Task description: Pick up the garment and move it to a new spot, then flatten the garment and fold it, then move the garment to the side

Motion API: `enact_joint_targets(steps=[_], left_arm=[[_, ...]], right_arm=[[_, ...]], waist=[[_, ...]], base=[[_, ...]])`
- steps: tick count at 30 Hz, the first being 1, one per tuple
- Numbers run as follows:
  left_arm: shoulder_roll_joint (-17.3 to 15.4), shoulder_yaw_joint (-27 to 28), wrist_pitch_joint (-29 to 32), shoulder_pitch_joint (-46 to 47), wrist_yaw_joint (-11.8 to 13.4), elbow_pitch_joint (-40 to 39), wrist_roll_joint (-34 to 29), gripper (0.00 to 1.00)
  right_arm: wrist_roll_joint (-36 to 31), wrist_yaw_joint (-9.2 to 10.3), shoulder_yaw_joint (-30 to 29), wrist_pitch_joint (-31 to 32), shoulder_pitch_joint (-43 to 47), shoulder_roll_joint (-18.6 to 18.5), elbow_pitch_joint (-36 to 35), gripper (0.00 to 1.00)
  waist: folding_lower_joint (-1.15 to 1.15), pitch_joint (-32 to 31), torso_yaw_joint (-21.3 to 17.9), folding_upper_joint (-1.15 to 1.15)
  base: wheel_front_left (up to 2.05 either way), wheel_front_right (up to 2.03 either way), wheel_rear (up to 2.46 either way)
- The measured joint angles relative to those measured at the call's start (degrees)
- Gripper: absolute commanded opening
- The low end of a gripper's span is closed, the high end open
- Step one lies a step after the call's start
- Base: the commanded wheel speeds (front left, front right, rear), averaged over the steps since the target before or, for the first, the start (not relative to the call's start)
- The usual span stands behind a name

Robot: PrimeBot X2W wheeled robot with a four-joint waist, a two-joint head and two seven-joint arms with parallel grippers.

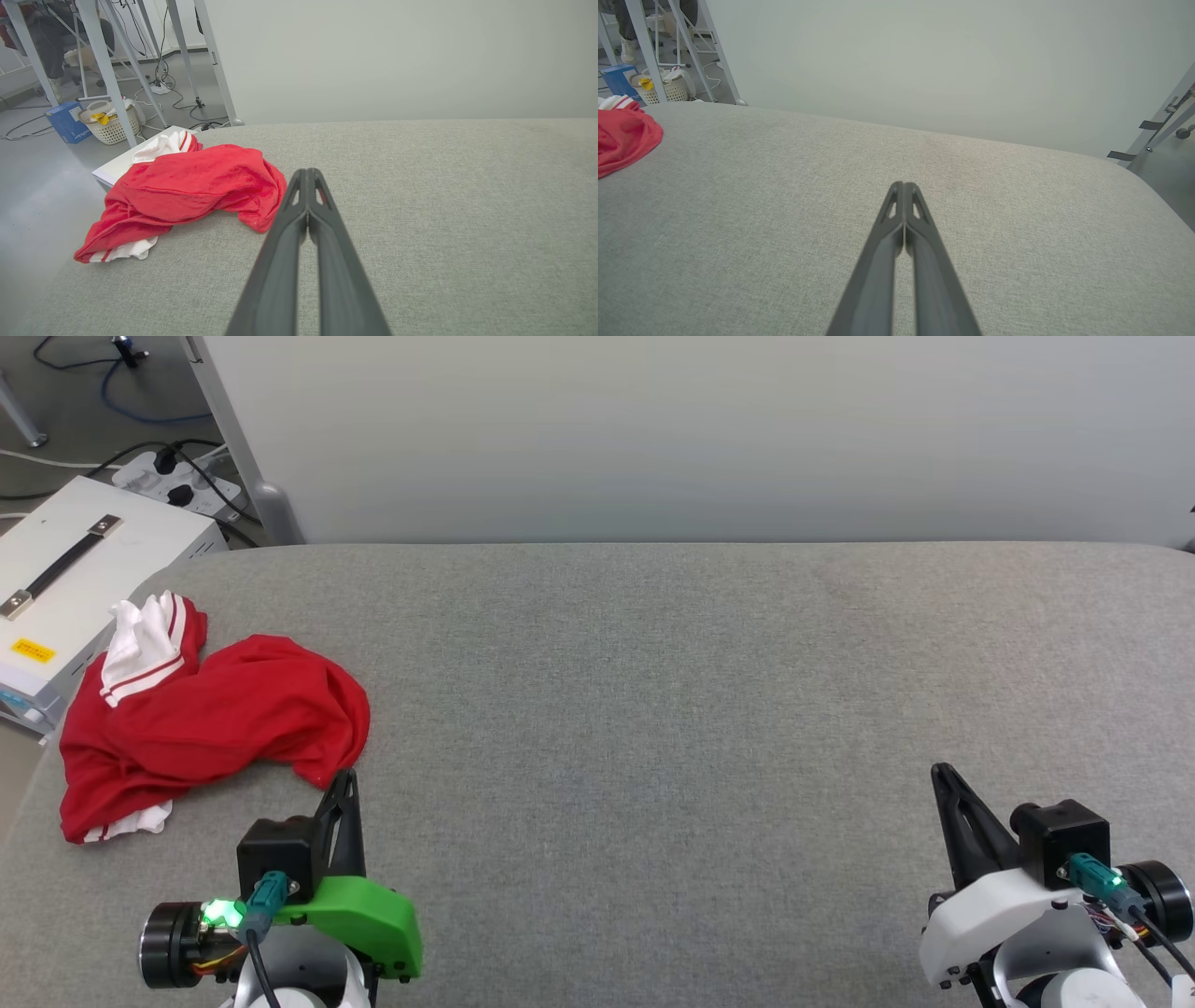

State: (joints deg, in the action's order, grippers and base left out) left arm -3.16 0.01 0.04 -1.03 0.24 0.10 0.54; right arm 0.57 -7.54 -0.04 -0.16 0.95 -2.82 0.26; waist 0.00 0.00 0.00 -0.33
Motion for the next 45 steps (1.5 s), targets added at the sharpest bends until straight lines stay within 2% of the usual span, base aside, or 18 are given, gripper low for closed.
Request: enact_joint_targets(steps=[12, 13, 45], left_arm=[[0.0, 0.0, 0.0, 0.0, 0.0, 0.0, 0.0, 0.00], [0.0, 0.0, 0.0, 0.0, 0.0, 0.0, 0.0, 1.00], [0.0, -0.7, -2.9, -0.1, 1.5, -0.5, 1.1, 1.00]], right_arm=[[0.0, 0.00, 0.0, 0.0, 0.0, 0.0, 0.0, 0.00], [0.0, 0.00, 0.0, 0.0, 0.0, 0.0, 0.0, 1.00], [4.8, 0.00, -1.2, -2.7, 0.0, 0.0, -0.9, 1.00]], waist=[[0.00, 0.0, 0.0, 0.00], [0.00, 0.0, 0.0, 0.00], [0.00, 0.0, -0.1, 0.01]], base=[[0.00, 0.00, 0.00], [0.00, 0.00, 0.00], [0.00, 0.00, 0.00]])
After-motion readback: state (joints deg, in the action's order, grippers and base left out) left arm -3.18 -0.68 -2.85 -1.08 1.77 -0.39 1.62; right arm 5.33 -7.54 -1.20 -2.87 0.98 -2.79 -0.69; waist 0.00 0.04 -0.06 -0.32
